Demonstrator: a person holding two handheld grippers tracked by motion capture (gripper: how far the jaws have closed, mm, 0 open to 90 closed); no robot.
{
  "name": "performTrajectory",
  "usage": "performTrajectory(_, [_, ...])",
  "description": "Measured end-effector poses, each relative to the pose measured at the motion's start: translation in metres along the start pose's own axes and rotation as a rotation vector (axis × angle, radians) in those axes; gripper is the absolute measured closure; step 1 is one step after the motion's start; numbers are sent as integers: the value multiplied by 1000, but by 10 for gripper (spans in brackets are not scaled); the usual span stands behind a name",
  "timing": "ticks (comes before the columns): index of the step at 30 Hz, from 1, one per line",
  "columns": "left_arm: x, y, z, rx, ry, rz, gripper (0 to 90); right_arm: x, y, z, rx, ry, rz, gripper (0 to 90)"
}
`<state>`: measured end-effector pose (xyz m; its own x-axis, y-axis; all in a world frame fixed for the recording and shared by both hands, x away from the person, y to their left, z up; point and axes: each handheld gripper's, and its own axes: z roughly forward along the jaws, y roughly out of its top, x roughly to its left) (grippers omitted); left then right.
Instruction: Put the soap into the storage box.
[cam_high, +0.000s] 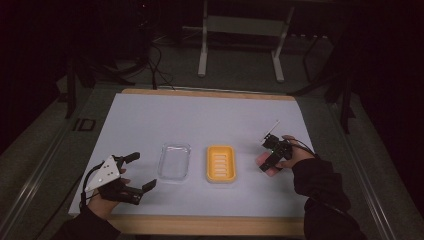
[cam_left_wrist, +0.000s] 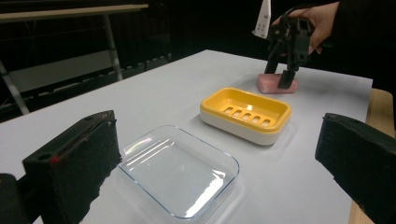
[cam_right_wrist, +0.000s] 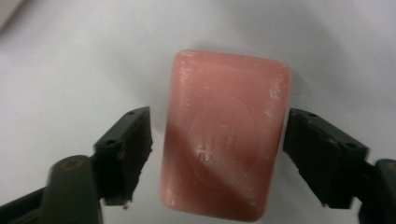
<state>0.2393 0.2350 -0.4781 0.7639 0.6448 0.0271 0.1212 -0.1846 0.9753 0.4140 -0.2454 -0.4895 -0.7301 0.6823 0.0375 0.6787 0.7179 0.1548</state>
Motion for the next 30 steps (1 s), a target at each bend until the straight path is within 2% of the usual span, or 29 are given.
performTrajectory(3, [0, 0, 0, 0, 0, 0, 1, 0, 0, 2, 6, -11, -4, 331])
performTrajectory(10, [0, 0, 0, 0, 0, 1, 1, 1, 1, 7, 16, -18, -14, 344])
performTrajectory(13, [0, 0, 0, 1, -1, 1, 1, 2, 1, 7, 17, -21, 3, 357])
performTrajectory(15, [0, 0, 1, 1, -2, 0, 1, 2, 1, 7, 13, -26, 41, 361])
performTrajectory(16, [0, 0, 1, 2, -3, 0, 1, 1, 2, 7, 22, -30, 87, 364])
performTrajectory(17, [-1, 0, 1, 3, -3, 0, 1, 0, 2, 7, 26, -32, 111, 364])
performTrajectory(20, [0, 0, 1, 5, -3, 1, 1, -1, 0, 6, 35, -35, 173, 367])
performTrajectory(22, [0, 0, 1, 5, -3, 1, 1, 0, 0, 5, 37, -36, 192, 367])
performTrajectory(26, [0, 0, 2, 7, -4, -1, 2, 8, -4, 0, 27, -97, 296, 368])
performTrajectory(27, [0, 0, 2, 7, -4, -1, 2, 8, -4, 0, 27, -97, 296, 368])
performTrajectory(28, [-1, 0, 2, 7, -3, -1, 2, 10, -5, -1, 30, -100, 332, 369])
performTrajectory(29, [-1, 0, 2, 7, -3, -1, 2, 12, -6, -3, 38, -79, 394, 369])
performTrajectory(30, [-1, 0, 2, 7, -2, -1, 2, 12, -6, -3, 38, -79, 394, 369])
